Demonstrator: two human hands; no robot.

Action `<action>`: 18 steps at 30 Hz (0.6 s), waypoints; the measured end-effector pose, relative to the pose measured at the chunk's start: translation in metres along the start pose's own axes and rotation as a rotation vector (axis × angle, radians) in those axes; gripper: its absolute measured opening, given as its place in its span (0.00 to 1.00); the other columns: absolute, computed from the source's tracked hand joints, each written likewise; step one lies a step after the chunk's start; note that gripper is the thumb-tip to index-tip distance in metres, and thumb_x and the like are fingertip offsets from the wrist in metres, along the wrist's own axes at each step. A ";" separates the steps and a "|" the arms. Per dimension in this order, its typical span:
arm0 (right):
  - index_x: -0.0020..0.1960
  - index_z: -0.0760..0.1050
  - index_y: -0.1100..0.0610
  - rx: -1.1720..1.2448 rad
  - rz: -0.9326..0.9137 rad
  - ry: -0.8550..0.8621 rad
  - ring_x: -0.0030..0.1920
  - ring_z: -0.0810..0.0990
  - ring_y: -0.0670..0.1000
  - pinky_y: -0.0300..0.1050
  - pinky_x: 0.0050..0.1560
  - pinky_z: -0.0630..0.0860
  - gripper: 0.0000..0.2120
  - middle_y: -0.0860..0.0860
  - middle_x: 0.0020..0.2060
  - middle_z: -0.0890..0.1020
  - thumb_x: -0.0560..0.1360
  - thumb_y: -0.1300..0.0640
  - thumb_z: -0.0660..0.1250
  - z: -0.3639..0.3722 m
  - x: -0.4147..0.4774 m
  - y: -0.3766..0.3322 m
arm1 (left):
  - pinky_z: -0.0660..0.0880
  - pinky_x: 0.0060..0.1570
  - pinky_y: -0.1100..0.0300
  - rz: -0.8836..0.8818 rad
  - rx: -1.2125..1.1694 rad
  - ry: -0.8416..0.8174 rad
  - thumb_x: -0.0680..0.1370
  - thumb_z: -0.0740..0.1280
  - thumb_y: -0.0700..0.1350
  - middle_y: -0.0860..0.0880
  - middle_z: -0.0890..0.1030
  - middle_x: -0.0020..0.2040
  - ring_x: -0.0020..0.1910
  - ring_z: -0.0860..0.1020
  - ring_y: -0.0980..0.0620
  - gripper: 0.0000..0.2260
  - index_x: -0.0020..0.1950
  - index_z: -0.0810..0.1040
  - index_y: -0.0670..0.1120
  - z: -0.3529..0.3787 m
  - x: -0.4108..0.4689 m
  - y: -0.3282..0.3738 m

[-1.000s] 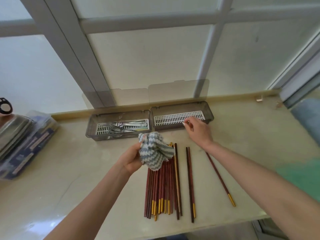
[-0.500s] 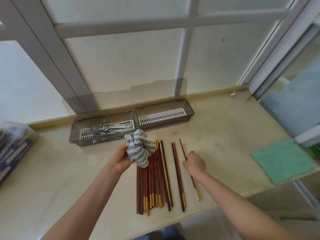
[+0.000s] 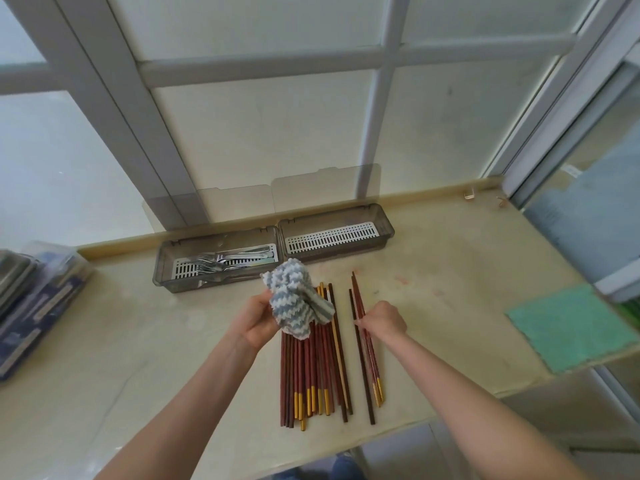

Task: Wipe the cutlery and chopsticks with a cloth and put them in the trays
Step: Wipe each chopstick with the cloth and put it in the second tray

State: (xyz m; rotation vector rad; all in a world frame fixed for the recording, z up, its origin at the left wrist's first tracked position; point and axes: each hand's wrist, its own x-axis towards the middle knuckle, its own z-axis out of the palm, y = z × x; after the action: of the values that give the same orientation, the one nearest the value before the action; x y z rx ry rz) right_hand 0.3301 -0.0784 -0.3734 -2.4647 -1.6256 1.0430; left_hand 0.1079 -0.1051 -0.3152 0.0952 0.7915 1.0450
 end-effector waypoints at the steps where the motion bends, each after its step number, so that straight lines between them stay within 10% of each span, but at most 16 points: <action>1: 0.40 0.75 0.56 0.084 -0.068 -0.028 0.39 0.80 0.50 0.41 0.38 0.73 0.09 0.52 0.38 0.81 0.73 0.53 0.71 -0.009 0.001 -0.005 | 0.80 0.34 0.48 0.005 0.003 0.016 0.56 0.78 0.31 0.34 0.79 0.50 0.40 0.83 0.42 0.37 0.62 0.69 0.38 0.003 0.000 0.001; 5: 0.45 0.77 0.60 0.633 -0.444 -0.256 0.42 0.84 0.50 0.42 0.47 0.77 0.02 0.54 0.39 0.84 0.74 0.63 0.69 -0.041 -0.021 -0.037 | 0.80 0.31 0.51 -0.017 0.072 0.143 0.81 0.53 0.38 0.36 0.81 0.45 0.41 0.82 0.42 0.13 0.62 0.68 0.35 0.012 0.006 0.005; 13: 0.53 0.72 0.67 0.655 -0.573 -0.542 0.35 0.83 0.57 0.52 0.39 0.82 0.06 0.61 0.38 0.80 0.77 0.67 0.62 -0.038 -0.060 -0.079 | 0.79 0.42 0.54 0.153 0.219 0.086 0.70 0.67 0.51 0.39 0.79 0.51 0.46 0.81 0.44 0.22 0.58 0.73 0.38 0.031 0.006 0.013; 18: 0.47 0.74 0.63 0.597 -0.568 -0.558 0.32 0.82 0.54 0.49 0.36 0.82 0.04 0.58 0.35 0.78 0.78 0.66 0.61 -0.031 -0.064 -0.081 | 0.77 0.44 0.53 0.256 0.411 0.059 0.75 0.65 0.44 0.42 0.82 0.48 0.46 0.81 0.45 0.12 0.54 0.75 0.40 0.029 0.004 0.009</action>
State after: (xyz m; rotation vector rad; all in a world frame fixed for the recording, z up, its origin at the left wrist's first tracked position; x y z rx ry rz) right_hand 0.2655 -0.0835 -0.2874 -1.2974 -1.6282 1.8362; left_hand 0.1203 -0.0889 -0.2920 0.5289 1.0598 1.1151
